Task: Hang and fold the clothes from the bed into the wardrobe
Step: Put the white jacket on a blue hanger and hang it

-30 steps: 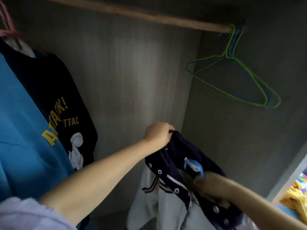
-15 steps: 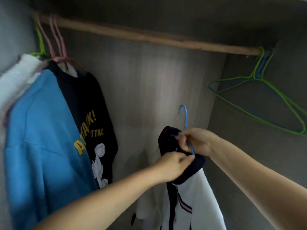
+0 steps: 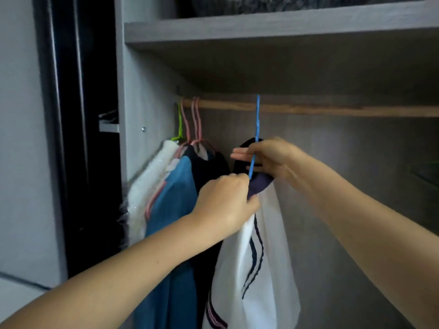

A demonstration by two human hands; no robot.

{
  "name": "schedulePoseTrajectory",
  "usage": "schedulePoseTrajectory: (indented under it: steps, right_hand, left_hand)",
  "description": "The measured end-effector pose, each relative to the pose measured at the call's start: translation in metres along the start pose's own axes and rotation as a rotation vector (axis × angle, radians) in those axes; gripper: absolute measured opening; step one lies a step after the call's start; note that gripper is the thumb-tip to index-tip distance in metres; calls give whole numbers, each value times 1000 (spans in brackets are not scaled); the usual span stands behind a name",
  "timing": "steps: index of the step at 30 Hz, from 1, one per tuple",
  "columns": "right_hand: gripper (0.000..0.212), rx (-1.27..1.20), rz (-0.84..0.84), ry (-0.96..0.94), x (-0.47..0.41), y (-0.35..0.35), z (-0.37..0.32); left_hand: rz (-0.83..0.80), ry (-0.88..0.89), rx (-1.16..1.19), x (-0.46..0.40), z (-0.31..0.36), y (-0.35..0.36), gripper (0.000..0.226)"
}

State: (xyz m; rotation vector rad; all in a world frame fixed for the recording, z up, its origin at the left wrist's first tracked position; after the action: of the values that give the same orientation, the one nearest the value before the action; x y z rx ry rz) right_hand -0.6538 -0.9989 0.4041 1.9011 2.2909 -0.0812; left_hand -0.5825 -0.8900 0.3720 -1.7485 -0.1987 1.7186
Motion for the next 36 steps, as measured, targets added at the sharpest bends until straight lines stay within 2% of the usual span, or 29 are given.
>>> schedulePoseTrajectory:
  steps: [2, 4, 7, 8, 10, 12, 16, 19, 21, 23, 26, 29, 31, 33, 36]
  right_hand:
    - [4, 157, 32, -157, -9, 21, -23]
    - [13, 432, 156, -321, -20, 34, -43]
    - [18, 798, 234, -384, -40, 52, -49]
    - [26, 910, 211, -353, -50, 59, -42]
    - [34, 1047, 164, -338, -60, 76, -26]
    - [33, 1057, 154, -329, -67, 85, -14]
    - [30, 1075, 155, -348, -72, 88, -13]
    - [39, 1015, 128, -388, -69, 77, -8]
    - [46, 942, 97, -432, -61, 62, 7]
    - [43, 896, 151, -470, -52, 38, 28]
    - [39, 903, 305, -440, -31, -10, 64]
    - [47, 974, 410, -350, 1, -61, 93]
    - [47, 1072, 541, -321, 36, -100, 103]
    - [46, 1170, 682, -299, 82, -138, 109]
    - [46, 1329, 827, -295, 165, -183, 115]
  left_hand:
    - [86, -20, -19, -14, -17, -15, 35]
    - [109, -59, -42, -32, -33, -19, 33]
    - [11, -57, -219, -60, -52, -12, 17]
    - [-38, -45, -307, -64, -58, -5, 20]
    - [-163, -46, -429, -61, -72, 14, 37]
    - [-203, -66, -457, -53, -85, 24, 43]
    - [-206, -87, -466, -48, -94, 19, 41]
    - [-228, -70, -533, -39, -91, 15, 42]
    - [-213, -43, -585, -28, -87, 14, 53]
    - [-177, 26, -593, -16, -72, 14, 65]
    - [-166, 176, -513, -8, -32, 24, 68]
    - [-173, 283, -401, -2, 10, 35, 47]
    - [-176, 329, -306, 7, 36, 47, 36]
    - [-187, 387, -145, 22, 70, 63, 29]
    - [-170, 528, 231, 56, 138, 80, 25]
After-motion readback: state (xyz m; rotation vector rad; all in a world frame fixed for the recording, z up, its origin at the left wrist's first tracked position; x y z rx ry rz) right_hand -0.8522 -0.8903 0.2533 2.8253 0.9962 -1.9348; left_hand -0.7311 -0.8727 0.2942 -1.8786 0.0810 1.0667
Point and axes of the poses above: each hand's wrist, its own x-axis away from the middle knuckle, its own y-axis out of the palm, z = x × y, the point moved 7 cm from there along -x, towards the middle knuckle, and after that the axes turned 10 degrees about z, right-handed, at the moved point
